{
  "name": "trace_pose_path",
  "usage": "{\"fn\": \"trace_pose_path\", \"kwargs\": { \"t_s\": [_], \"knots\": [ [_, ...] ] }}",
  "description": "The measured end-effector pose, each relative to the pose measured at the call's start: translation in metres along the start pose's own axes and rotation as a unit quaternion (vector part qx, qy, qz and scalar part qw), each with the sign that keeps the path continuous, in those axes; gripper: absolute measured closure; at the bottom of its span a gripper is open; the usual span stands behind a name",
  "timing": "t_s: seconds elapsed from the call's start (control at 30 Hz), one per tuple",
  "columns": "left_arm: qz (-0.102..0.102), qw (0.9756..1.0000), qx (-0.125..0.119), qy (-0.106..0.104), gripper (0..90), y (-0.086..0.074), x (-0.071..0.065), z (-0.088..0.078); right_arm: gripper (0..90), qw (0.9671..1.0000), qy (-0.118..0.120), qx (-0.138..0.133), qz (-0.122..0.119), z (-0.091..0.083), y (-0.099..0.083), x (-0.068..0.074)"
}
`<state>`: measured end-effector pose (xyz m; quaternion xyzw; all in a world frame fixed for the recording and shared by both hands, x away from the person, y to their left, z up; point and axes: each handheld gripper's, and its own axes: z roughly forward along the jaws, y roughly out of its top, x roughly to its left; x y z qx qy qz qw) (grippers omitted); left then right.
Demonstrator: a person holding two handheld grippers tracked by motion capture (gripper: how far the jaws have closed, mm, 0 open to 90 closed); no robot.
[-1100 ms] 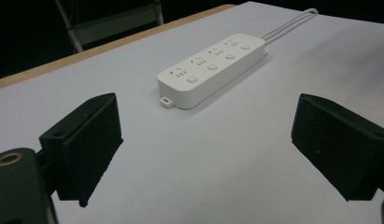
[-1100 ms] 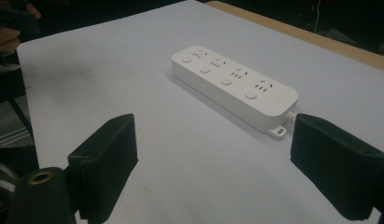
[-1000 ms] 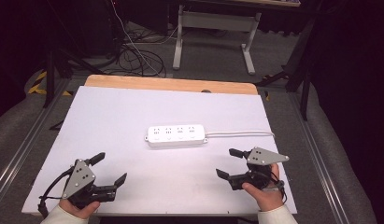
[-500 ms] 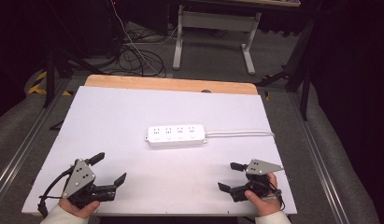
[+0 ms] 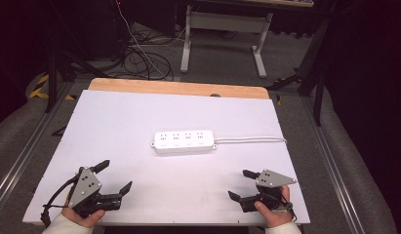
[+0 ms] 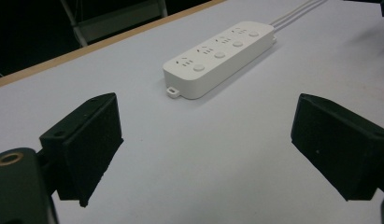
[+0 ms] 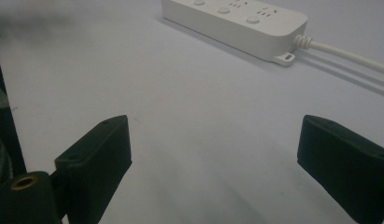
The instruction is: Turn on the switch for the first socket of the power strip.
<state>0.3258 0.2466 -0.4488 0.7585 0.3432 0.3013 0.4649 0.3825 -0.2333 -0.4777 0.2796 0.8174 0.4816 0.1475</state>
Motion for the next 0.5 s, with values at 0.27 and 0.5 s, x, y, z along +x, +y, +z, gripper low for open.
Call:
{"fn": "trace_pose_path", "kwargs": {
  "t_s": [0.27,0.5],
  "knots": [
    [-0.004,0.9999,0.008,-0.011,9.3,0.0007,-0.0001,0.0018,10.3,0.9999,0.006,-0.009,0.008,-0.0013,0.0010,-0.0006],
    [0.001,0.9999,0.009,-0.006,9.3,0.0005,-0.0004,0.0021,10.3,0.9999,0.000,-0.009,-0.005,0.0000,0.0028,0.0011]
  ]
}}
